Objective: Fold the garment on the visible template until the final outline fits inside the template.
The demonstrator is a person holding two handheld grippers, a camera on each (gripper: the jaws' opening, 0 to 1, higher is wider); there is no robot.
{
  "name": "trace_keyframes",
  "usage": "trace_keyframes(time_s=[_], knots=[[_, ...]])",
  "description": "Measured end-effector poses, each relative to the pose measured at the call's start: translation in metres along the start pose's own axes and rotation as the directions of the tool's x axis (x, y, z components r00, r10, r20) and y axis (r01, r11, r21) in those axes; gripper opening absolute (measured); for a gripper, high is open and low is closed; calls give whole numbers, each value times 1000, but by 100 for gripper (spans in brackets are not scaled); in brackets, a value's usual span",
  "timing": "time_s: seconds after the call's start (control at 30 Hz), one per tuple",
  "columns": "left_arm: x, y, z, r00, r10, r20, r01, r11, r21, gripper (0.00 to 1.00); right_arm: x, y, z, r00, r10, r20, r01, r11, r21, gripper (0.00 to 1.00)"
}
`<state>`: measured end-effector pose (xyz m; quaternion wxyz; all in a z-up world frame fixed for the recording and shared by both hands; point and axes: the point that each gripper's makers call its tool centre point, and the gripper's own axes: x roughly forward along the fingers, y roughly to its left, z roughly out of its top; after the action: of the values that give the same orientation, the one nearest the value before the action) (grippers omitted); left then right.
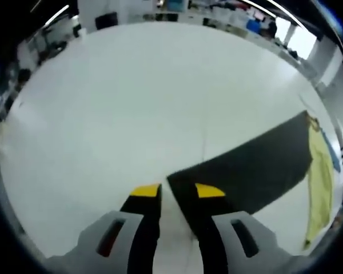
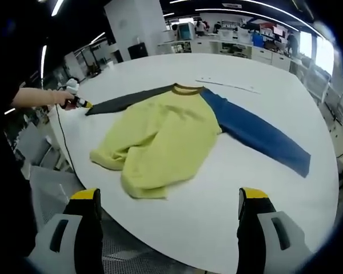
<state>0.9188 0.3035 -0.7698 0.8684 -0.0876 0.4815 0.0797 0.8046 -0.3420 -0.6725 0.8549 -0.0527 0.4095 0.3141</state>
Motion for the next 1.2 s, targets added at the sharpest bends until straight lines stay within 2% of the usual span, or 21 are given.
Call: trace_keyframes(time_s=[0.23, 0.63, 0.83, 0.97, 1.03, 1.2], knots=[[-20, -5, 1, 999, -5, 53, 4, 1000, 10, 32, -3, 1, 9, 1000, 7, 25, -6, 1000, -15, 100], [-62, -19, -21, 996, -25, 88, 21, 999, 47, 43, -16, 1, 12, 998, 16, 61, -14, 999, -31, 100], [-84, -32, -24, 992, -52, 119, 45, 997, 61, 52, -25, -3, 11, 997, 6, 83, -4, 1000, -29, 100], [-105, -48, -21, 980, -90, 176, 77, 994, 79, 56, -33, -7, 11, 995, -2, 98, 5, 1000, -27, 100], [-120, -60, -20, 970, -114, 214, 96, 991, 95, 60, -38, -9, 9, 994, -9, 105, 11, 1000, -25, 100], [-145, -82, -29, 958, -163, 236, 139, 984, 116, 71, -48, -14, 2, 993, -19, 115, 22, 1000, -18, 100]])
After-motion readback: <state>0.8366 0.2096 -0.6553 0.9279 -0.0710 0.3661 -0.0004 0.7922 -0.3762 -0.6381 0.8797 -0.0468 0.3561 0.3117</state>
